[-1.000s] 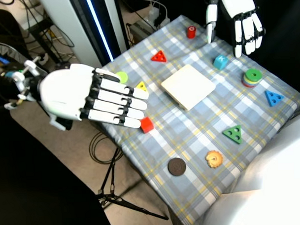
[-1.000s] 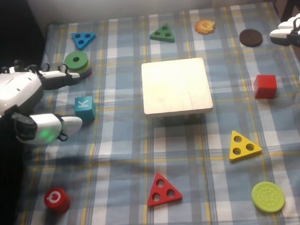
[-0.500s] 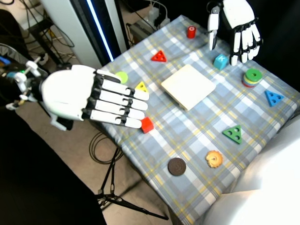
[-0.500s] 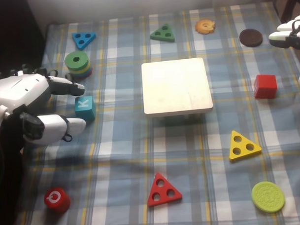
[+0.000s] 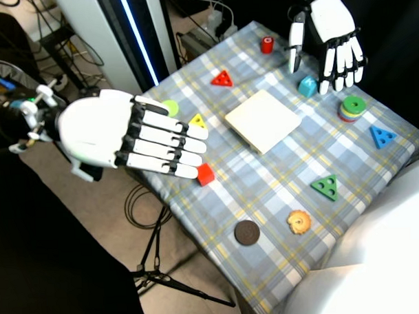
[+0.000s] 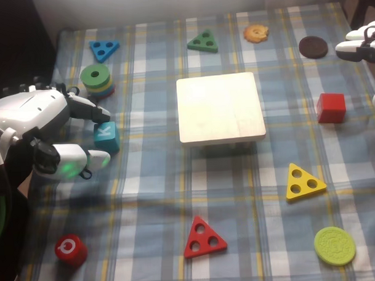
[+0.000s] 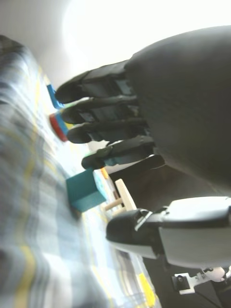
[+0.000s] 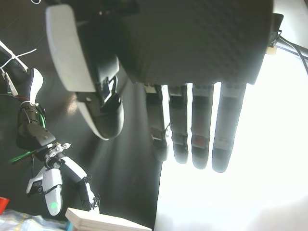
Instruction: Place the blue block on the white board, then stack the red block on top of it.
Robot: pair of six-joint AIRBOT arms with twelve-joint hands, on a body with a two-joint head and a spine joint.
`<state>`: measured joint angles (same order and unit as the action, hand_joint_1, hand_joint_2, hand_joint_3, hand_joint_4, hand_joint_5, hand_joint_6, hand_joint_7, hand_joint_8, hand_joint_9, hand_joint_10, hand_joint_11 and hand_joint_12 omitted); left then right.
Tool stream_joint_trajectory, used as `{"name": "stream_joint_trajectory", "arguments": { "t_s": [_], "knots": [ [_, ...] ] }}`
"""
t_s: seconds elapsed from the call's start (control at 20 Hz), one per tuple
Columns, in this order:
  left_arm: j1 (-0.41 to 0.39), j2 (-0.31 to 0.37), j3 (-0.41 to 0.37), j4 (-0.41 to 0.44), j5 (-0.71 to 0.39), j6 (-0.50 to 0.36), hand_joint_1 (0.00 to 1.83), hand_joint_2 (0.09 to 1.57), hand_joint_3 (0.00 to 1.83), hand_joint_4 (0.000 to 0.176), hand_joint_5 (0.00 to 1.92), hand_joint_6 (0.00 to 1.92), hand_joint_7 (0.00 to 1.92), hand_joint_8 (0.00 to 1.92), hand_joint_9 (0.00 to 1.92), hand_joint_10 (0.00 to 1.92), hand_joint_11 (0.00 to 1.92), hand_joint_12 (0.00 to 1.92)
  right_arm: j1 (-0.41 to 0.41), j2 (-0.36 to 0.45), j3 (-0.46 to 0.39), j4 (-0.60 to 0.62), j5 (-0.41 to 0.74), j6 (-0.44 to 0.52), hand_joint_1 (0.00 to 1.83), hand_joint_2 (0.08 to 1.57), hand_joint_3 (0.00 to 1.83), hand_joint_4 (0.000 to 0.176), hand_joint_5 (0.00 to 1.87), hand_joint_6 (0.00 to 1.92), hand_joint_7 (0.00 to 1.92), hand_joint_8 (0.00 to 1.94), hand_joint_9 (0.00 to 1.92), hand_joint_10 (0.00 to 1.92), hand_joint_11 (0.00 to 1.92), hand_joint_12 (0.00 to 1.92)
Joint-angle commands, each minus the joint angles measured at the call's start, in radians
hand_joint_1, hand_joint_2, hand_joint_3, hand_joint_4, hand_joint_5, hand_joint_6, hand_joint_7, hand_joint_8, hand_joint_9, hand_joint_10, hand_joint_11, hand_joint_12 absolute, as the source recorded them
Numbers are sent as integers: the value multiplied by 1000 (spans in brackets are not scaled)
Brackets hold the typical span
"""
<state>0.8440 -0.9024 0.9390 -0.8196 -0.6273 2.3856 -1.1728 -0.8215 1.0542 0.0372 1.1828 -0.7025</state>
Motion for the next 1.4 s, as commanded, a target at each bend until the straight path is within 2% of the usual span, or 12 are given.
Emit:
{"name": "stream_joint_trajectory", "arguments": {
  "t_s": [0.0, 0.3, 0.35, 0.45, 0.5, 0.6, 0.7, 0.85, 0.9, 1.1, 1.2, 1.35],
  "knots": [
    [-13, -6, 5, 28, -94, 0, 743, 1123, 3, 82, 731, 11, 464, 4, 286, 3, 14, 389, 12, 1, 5, 20, 119, 10, 99, 1421, 0, 4, 392, 5, 390, 4, 352, 5, 294, 51],
    [-14, -20, 8, 9, -118, -1, 831, 1114, 0, 59, 831, 10, 533, 6, 338, 5, 34, 373, 9, 0, 5, 20, 119, 15, 90, 1426, 0, 4, 398, 4, 400, 4, 359, 4, 302, 50],
    [-14, -25, 8, 6, -127, -5, 947, 1141, 0, 153, 885, 871, 551, 7, 345, 6, 24, 348, 8, 0, 5, 20, 119, 15, 74, 1426, 0, 6, 396, 2, 399, 2, 361, 3, 305, 49],
    [-14, -31, 9, 5, -137, -21, 956, 1169, 1, 175, 851, 1160, 567, 5, 339, 1, 11, 345, 6, 0, 5, 21, 119, 16, 72, 1434, 4, 0, 397, 2, 400, 2, 360, 2, 305, 47],
    [-15, -35, 10, 5, -144, -31, 976, 1154, 0, 176, 890, 1111, 605, 11, 351, 3, 11, 352, 6, 0, 5, 21, 119, 17, 74, 1439, 5, 5, 397, 1, 398, 1, 359, 1, 304, 45],
    [-18, -39, 13, 6, -159, -54, 1035, 1141, 0, 81, 930, 1055, 684, 15, 390, 7, 16, 377, 6, 0, 5, 21, 119, 18, 75, 1435, 3, 8, 398, 1, 399, 1, 359, 1, 307, 45],
    [-19, -39, 12, 13, -178, -94, 1070, 1122, 0, 29, 971, 991, 731, 10, 415, 5, 10, 391, 6, 0, 5, 21, 119, 18, 64, 1438, 3, 11, 390, 0, 390, 1, 350, 1, 299, 39],
    [-27, -35, 7, 46, -198, -148, 1069, 1104, 0, 60, 1007, 933, 751, 5, 403, 0, 4, 402, 3, 0, 5, 21, 119, 19, 67, 1451, 7, 11, 390, 0, 392, 1, 349, 1, 295, 36],
    [-34, -32, 5, 65, -204, -167, 1051, 1106, 0, 99, 998, 946, 740, 3, 384, 3, 0, 390, 2, 0, 5, 21, 119, 19, 66, 1448, 5, 7, 389, 0, 391, 1, 348, 0, 296, 35],
    [-107, -40, 6, 153, -213, -206, 1026, 1102, 0, 169, 1000, 940, 739, 2, 417, 8, 25, 391, 2, 0, 5, 21, 119, 19, 70, 1467, 11, 0, 389, 1, 394, 2, 351, 2, 298, 34],
    [-144, -55, 7, 201, -213, -215, 1029, 1096, 0, 176, 1012, 918, 723, 0, 393, 0, 0, 428, 2, -1, 6, 21, 119, 19, 70, 1467, 8, 0, 393, 3, 406, 6, 363, 6, 312, 39],
    [-197, -85, 17, 282, -199, -273, 1055, 1090, 0, 118, 1031, 893, 707, 2, 377, 1, 0, 469, 2, -2, 7, 21, 119, 19, 76, 1463, 4, 8, 384, 0, 390, 0, 348, 0, 298, 31]
  ]
}}
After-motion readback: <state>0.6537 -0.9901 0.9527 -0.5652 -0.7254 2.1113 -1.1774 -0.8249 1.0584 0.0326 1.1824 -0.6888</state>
